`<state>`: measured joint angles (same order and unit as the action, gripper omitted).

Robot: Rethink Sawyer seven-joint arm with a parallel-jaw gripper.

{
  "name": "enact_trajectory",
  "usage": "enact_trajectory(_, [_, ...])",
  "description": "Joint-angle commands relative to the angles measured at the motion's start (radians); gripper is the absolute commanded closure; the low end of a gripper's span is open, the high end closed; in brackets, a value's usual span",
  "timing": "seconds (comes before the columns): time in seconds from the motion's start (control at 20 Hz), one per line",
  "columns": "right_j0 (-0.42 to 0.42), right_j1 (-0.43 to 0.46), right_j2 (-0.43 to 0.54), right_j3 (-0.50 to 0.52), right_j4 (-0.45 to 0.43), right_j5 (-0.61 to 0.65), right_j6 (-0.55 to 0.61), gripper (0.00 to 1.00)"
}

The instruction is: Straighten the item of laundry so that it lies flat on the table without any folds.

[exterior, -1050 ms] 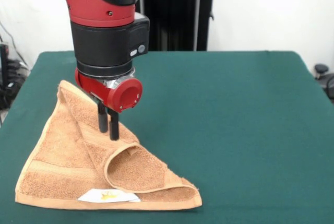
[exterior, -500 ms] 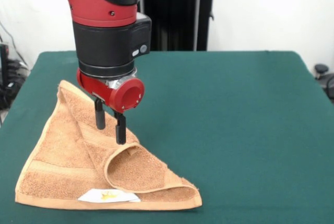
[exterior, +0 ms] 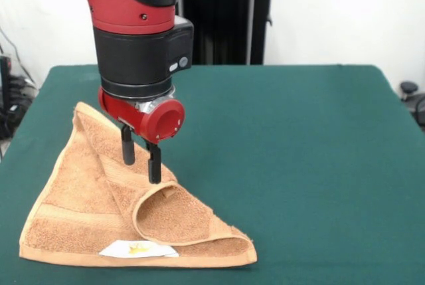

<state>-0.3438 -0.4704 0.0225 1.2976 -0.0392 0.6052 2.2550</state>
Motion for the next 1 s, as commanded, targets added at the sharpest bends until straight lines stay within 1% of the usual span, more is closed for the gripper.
enact_trajectory(0.05, [0.061,0.073,0.093,0.016,0.000,0.103,0.005,0.00])
enact_trajectory(0.55, [0.093,0.122,0.070,-0.015,-0.008,0.064,0.035,0.00])
enact_trajectory(0.8, [0.094,0.148,0.070,-0.034,-0.006,0.049,0.034,0.00])
enact_trajectory(1.0, [0.080,0.174,0.081,-0.042,-0.014,0.017,0.009,0.00])
